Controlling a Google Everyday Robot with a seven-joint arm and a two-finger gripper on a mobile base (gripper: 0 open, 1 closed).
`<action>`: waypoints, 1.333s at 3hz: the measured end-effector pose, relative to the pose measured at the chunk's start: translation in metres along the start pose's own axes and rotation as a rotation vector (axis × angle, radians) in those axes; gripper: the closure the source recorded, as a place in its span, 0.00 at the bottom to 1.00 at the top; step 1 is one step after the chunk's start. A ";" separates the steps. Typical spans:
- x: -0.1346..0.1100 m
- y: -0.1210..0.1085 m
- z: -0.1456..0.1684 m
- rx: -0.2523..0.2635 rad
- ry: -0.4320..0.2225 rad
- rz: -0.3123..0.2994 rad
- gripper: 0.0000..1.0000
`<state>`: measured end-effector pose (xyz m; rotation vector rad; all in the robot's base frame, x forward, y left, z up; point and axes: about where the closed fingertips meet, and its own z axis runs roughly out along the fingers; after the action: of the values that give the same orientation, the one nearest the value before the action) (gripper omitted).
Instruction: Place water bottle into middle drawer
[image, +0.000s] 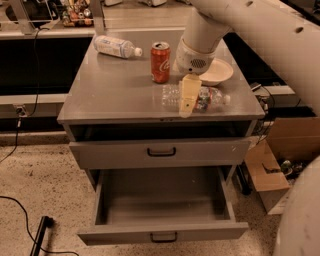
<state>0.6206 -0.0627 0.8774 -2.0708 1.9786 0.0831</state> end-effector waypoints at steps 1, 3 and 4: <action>0.000 -0.004 0.014 -0.027 -0.006 0.009 0.17; 0.012 -0.005 0.043 -0.041 0.060 0.038 0.27; 0.016 -0.004 0.046 -0.031 0.066 0.046 0.46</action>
Offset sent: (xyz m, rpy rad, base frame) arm 0.0113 -0.0075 -0.0464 -0.0514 0.0771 -0.0507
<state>0.6326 -0.0672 0.8298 -2.0730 2.0771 0.0554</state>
